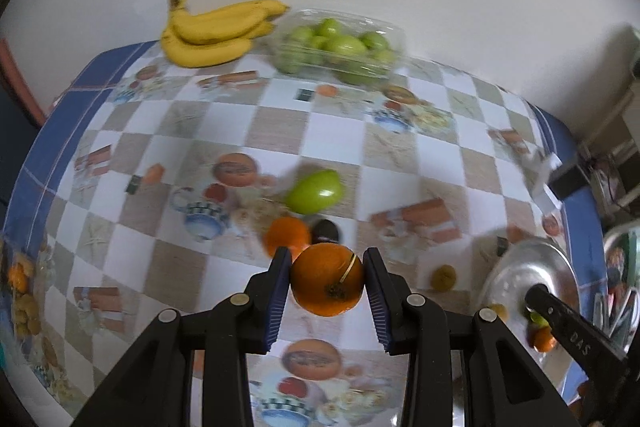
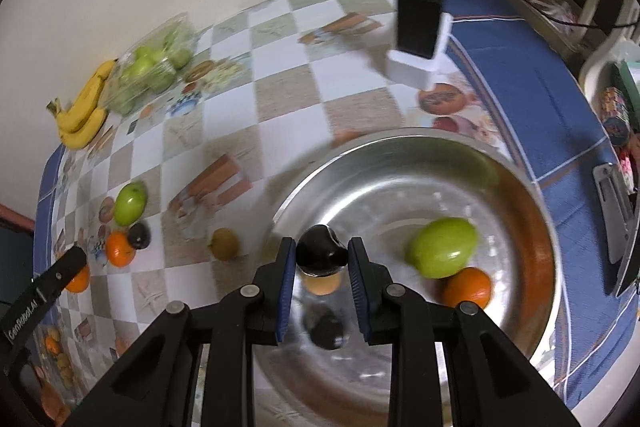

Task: Organize fruits
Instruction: 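Carry the orange and dark plum with both tools over the steel bowl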

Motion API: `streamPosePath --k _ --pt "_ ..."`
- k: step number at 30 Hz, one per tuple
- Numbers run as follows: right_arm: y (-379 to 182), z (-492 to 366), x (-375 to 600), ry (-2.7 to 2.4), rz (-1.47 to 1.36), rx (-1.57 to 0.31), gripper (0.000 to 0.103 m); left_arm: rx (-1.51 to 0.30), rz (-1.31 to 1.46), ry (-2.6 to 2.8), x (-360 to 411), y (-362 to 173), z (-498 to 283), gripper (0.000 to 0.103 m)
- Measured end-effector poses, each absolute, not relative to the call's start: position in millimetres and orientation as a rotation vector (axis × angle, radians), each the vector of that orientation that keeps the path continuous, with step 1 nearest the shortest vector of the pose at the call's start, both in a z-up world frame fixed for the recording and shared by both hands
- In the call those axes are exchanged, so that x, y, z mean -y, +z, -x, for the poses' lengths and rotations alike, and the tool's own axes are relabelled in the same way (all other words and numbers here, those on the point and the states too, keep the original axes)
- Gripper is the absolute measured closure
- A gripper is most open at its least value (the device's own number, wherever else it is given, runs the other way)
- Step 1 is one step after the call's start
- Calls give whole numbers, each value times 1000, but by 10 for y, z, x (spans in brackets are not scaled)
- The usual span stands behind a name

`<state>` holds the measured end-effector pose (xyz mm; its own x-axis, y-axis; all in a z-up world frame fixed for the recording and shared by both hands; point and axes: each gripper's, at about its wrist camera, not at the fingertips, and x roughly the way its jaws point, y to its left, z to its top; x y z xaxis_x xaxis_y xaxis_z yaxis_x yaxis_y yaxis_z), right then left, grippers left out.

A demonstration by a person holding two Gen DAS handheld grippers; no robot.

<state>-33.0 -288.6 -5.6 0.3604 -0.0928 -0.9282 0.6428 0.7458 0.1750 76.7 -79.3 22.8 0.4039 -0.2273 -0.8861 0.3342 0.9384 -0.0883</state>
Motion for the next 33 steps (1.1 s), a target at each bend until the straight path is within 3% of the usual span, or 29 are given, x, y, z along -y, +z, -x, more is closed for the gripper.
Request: streamPosePath --k 17,33 --pt "-96 748 3443 -583 -659 -1053 75 -1135 -269 -598 1847 51 -125 64" --pt "-208 643 3492 -527 -668 -984 75 -1181 -334 -669 2177 -296 35 64"
